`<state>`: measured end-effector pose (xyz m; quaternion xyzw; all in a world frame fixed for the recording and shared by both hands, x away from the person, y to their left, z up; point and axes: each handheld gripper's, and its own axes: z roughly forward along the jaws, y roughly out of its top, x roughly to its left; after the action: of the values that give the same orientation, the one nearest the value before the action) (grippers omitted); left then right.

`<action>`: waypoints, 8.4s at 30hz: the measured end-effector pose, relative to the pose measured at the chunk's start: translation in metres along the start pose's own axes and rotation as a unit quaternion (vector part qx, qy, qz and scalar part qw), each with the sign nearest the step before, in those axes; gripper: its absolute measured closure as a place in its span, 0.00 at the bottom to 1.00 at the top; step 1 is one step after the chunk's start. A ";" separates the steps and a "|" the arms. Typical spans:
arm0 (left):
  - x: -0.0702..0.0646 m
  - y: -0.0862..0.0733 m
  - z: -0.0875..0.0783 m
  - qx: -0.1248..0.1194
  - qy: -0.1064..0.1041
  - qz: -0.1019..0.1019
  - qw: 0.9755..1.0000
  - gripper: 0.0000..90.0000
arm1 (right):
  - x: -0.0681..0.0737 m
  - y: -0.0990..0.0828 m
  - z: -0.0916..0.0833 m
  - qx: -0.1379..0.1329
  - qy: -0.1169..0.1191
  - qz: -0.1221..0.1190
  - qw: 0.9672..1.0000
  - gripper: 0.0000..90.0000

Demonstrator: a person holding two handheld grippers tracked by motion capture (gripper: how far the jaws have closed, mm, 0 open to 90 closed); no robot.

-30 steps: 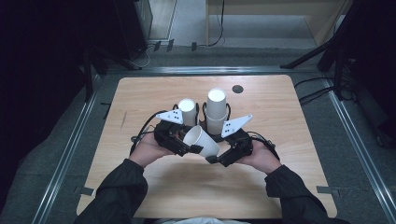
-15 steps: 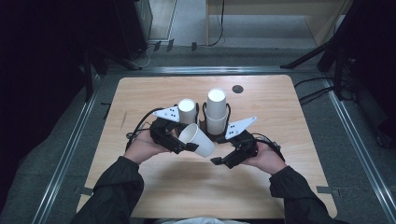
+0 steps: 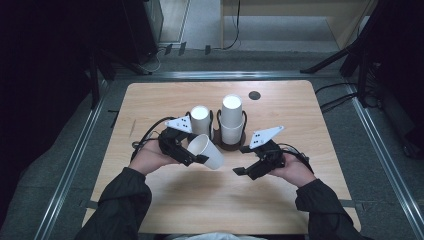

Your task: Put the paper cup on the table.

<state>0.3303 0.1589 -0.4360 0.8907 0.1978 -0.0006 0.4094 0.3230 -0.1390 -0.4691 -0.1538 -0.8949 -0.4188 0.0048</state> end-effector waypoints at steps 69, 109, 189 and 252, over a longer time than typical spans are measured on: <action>0.055 -0.063 -0.078 0.035 0.126 -0.098 0.986 0.21 | -0.032 -0.017 -0.015 -0.014 -0.081 0.022 0.996 0.24; 0.107 -0.082 -0.086 0.145 0.263 -0.172 0.938 0.21 | -0.027 -0.023 -0.012 -0.006 -0.091 0.023 0.996 0.24; 0.078 -0.038 -0.095 0.048 0.206 -0.167 0.963 0.00 | -0.027 -0.024 -0.011 0.004 -0.091 0.019 0.996 0.24; -0.023 -0.004 0.009 0.016 0.029 -0.008 0.999 0.00 | -0.026 -0.024 -0.012 0.005 -0.085 0.009 0.996 0.24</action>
<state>0.3094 0.1464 -0.4410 0.8950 0.2170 0.0190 0.3893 0.3392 -0.1696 -0.4826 -0.1969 -0.8928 -0.3997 -0.0665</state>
